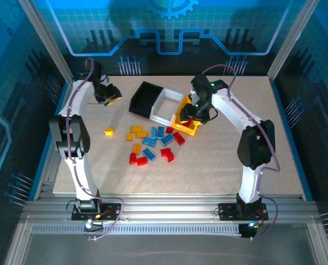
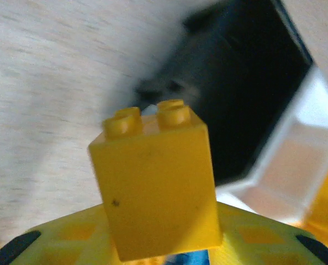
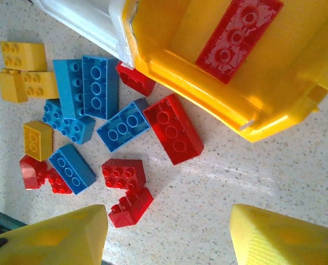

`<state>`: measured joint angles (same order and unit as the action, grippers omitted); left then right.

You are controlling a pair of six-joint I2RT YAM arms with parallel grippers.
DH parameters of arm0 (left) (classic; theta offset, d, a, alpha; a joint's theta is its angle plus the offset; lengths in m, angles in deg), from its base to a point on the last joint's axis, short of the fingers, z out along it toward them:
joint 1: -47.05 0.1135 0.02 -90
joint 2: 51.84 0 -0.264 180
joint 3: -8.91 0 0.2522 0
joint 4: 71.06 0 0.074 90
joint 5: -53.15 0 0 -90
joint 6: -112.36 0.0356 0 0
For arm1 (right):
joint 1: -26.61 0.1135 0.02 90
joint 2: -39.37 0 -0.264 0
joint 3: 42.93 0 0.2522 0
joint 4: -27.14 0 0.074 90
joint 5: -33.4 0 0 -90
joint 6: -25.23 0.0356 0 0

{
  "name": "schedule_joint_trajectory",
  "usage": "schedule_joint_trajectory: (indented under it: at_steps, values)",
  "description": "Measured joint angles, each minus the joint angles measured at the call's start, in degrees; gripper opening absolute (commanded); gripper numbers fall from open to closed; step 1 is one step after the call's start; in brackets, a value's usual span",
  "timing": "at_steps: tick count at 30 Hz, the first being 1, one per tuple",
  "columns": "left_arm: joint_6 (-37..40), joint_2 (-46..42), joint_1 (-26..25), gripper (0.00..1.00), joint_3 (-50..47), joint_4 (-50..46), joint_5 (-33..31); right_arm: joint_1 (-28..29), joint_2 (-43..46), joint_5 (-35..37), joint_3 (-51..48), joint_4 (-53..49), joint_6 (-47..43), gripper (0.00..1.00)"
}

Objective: Sort the legos into containers by color

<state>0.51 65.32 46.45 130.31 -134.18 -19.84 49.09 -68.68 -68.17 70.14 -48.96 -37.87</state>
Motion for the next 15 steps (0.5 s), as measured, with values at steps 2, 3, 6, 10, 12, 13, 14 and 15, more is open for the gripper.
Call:
schedule_joint_trajectory:
  at_steps: [2,3,6,10,12,13,14,15]
  values:
    - [-1.27,0.28,-2.47,0.41,-0.17,1.01,1.84,0.00,1.49,0.28,-1.11,0.11,0.00,0.62]
    - [-2.12,0.66,-3.43,0.42,-0.15,1.68,2.78,0.00,2.14,0.44,-1.60,0.20,0.00,0.62]
    - [-4.00,3.17,-4.63,0.46,1.11,2.64,4.72,-0.04,3.98,0.83,-3.04,0.46,-0.02,0.62]
    - [-5.27,8.90,-4.72,0.51,6.36,2.58,5.40,-0.15,6.14,1.05,-5.18,0.81,-0.09,0.62]
    - [-5.27,10.71,-4.72,0.53,8.13,2.25,5.35,-0.39,6.93,1.05,-6.25,1.14,-0.17,0.62]
    - [-5.27,10.88,-4.72,0.54,8.37,2.03,5.35,-0.46,7.23,1.05,-6.82,1.38,-0.17,0.62]
    - [-5.25,10.88,-4.72,0.54,8.52,1.57,5.31,-0.52,7.45,1.03,-7.34,1.53,-0.20,0.62]
    - [-5.20,10.86,-4.72,0.56,8.87,1.09,5.25,-0.57,7.56,1.01,-7.85,1.64,-0.20,0.62]
